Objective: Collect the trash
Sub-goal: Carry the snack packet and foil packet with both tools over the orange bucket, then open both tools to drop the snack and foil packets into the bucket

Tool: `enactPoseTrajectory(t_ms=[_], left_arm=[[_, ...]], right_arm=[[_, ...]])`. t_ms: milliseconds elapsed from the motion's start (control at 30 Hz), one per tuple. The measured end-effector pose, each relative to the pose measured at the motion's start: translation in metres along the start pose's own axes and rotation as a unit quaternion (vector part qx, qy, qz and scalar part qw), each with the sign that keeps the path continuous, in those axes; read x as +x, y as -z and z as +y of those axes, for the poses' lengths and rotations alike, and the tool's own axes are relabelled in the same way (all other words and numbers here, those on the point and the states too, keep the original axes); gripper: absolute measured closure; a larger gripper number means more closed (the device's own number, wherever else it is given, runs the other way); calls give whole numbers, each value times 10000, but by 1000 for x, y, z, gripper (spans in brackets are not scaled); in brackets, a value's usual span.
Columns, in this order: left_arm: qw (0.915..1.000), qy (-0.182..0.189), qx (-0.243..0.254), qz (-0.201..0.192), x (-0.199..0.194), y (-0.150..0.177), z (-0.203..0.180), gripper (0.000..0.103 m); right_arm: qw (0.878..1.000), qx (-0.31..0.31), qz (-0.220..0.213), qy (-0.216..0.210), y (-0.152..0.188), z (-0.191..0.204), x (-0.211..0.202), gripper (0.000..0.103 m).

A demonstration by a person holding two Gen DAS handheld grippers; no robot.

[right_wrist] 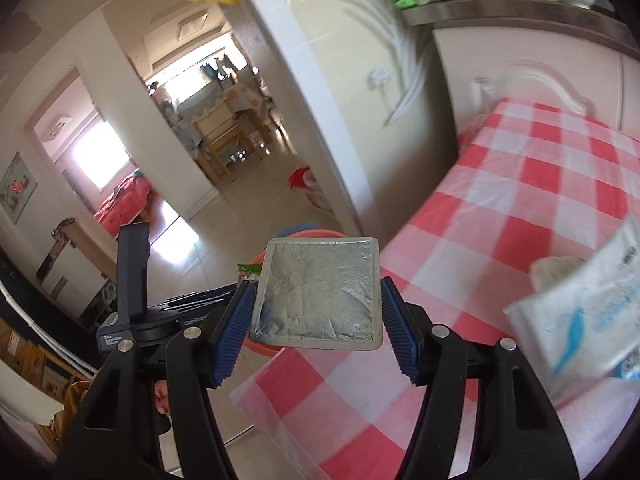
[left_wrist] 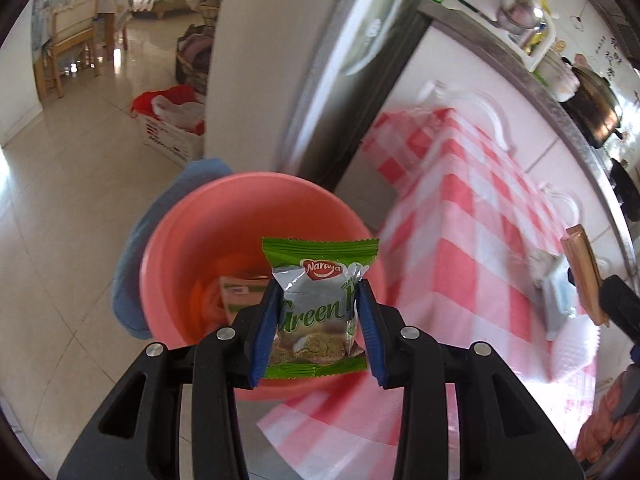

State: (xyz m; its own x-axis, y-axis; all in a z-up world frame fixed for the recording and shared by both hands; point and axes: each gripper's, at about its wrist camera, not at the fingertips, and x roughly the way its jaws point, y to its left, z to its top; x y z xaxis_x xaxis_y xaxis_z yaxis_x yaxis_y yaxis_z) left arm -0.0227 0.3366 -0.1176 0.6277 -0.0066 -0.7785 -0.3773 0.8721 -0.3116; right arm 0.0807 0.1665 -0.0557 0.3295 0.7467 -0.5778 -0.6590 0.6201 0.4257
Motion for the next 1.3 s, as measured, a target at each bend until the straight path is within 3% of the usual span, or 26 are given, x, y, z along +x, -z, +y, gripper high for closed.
enactPoseTrajectory(t_ms=[533, 633, 667, 767, 867, 967, 1067, 1300], left_arm=[[9989, -451, -68, 84, 46, 2, 28, 62], [9986, -494, -78, 154, 55, 5, 33, 55], [9983, -549, -82, 158, 56, 6, 34, 47], [9980, -615, -10, 147, 57, 9, 35, 33], [9967, -801, 85, 79, 53, 10, 36, 23], [9971, -756, 20, -37, 43, 13, 39, 15], [9971, -740, 8, -190, 32, 15, 37, 10], [9941, -935, 355, -423, 14, 17, 17, 10]], right_arm=[[9952, -522, 829, -49, -14, 36, 100, 38], [9950, -423, 904, 30, -13, 33, 110, 33], [9954, -343, 899, 31, -12, 31, 110, 30], [9965, -176, 817, -51, -11, 27, 102, 26], [9976, -79, 686, 21, -12, 22, 87, 23], [9986, 3, 501, 149, -10, 16, 68, 17], [9989, 56, 377, 285, -4, 8, 48, 16], [9978, 441, 183, 453, 22, -13, -3, 15]])
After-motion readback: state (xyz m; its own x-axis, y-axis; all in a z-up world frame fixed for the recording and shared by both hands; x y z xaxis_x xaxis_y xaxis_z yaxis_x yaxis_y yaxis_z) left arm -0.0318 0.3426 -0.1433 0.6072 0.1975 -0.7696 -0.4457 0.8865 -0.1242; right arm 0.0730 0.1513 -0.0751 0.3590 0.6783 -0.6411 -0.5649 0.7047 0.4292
